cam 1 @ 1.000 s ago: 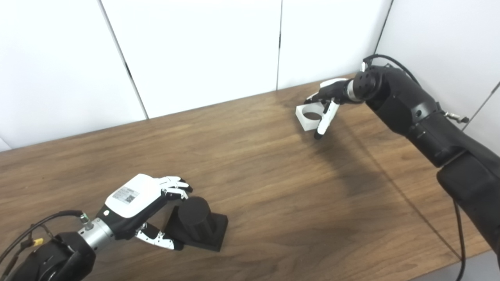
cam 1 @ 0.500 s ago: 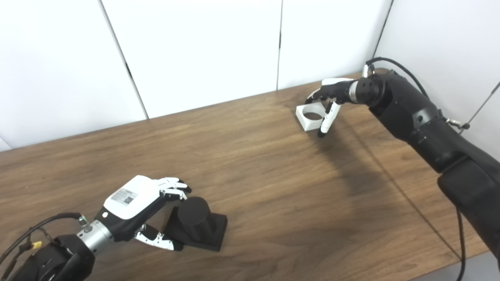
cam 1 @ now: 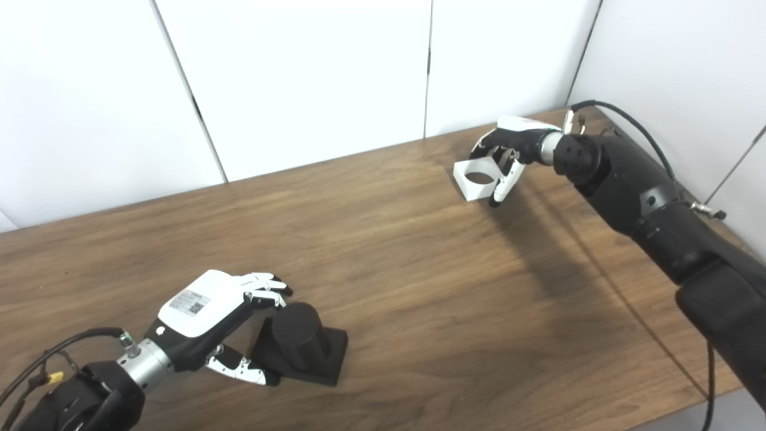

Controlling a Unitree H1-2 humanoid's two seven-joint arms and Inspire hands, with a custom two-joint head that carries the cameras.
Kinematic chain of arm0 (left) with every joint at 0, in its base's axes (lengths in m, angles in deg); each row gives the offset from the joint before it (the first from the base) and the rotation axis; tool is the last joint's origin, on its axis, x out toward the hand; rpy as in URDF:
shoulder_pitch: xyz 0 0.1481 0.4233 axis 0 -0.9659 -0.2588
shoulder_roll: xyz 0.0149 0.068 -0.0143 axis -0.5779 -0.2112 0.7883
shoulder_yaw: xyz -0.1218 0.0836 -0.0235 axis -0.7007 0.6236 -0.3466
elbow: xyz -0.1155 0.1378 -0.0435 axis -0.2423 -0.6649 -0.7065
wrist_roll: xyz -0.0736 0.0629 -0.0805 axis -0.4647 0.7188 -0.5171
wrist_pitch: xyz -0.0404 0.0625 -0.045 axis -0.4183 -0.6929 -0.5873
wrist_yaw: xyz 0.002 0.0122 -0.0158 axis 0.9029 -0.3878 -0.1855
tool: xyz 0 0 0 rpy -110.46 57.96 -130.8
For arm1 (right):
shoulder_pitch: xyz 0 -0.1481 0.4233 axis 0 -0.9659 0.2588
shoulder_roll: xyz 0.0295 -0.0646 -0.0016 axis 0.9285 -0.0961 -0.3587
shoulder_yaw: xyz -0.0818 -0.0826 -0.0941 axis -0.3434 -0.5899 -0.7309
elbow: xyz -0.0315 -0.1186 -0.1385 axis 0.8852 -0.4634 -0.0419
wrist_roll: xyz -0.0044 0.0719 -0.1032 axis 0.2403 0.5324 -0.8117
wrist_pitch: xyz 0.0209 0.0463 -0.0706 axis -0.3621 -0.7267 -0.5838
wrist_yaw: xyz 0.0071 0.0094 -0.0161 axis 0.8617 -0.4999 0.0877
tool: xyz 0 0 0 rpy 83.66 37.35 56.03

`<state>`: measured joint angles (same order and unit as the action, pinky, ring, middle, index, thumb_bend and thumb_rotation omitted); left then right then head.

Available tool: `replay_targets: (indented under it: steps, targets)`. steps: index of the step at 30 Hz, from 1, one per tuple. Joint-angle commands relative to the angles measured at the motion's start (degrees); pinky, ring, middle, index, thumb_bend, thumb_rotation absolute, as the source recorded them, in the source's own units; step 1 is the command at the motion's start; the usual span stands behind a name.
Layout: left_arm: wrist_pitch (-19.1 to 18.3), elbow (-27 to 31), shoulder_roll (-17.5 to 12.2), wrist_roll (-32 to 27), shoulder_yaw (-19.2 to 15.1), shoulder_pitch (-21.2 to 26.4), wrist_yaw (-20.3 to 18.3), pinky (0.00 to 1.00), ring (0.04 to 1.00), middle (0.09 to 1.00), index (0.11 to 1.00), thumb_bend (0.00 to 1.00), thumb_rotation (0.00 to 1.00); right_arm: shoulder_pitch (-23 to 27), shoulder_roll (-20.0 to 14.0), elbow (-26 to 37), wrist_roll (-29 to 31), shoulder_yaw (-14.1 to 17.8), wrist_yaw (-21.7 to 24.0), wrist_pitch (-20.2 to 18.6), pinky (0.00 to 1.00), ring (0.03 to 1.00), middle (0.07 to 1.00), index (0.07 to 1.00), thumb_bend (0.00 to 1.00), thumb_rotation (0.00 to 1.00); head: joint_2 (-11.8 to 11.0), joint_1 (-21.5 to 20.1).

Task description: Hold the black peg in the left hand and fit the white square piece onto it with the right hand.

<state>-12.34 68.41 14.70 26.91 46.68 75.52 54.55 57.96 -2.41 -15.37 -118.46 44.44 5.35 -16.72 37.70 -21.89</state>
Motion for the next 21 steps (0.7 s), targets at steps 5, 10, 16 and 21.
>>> replay_targets:
  steps: [5, 10, 16, 21]
  targets:
    - [-0.07, -0.61, -2.07, 3.72, 1.18, -1.90, -4.12, 0.69, 0.850, 0.809, 0.488, 0.52, 0.06, -0.98, 0.67, 0.25, -1.23, 1.23, -6.14, 2.15, 0.63, 0.777, 0.803, 0.719, 0.78, 0.06, 0.00, -0.05]
    - [-0.30, -0.70, -1.97, 3.61, 1.33, -1.99, -4.51, 0.70, 0.859, 0.817, 0.488, 0.52, 0.06, -2.22, 1.35, -1.06, -2.12, 1.22, -10.05, 3.80, 0.59, 0.749, 0.781, 0.694, 0.79, 0.07, 0.12, -0.02]
    - [-0.70, -0.54, -1.78, 3.36, 1.23, -2.17, -4.87, 0.70, 0.863, 0.822, 0.488, 0.52, 0.06, -3.06, 1.65, -2.04, -2.93, 0.94, -13.39, 5.19, 0.59, 0.752, 0.781, 0.680, 0.79, 0.07, 0.53, -0.10]
    - [-0.59, -0.69, -1.64, 3.43, 1.20, -2.13, -4.72, 0.71, 0.863, 0.819, 0.488, 0.52, 0.06, -3.69, 1.99, -2.95, -3.81, 0.93, -16.91, 7.01, 0.59, 0.756, 0.771, 0.654, 0.77, 0.07, 0.54, -0.07]
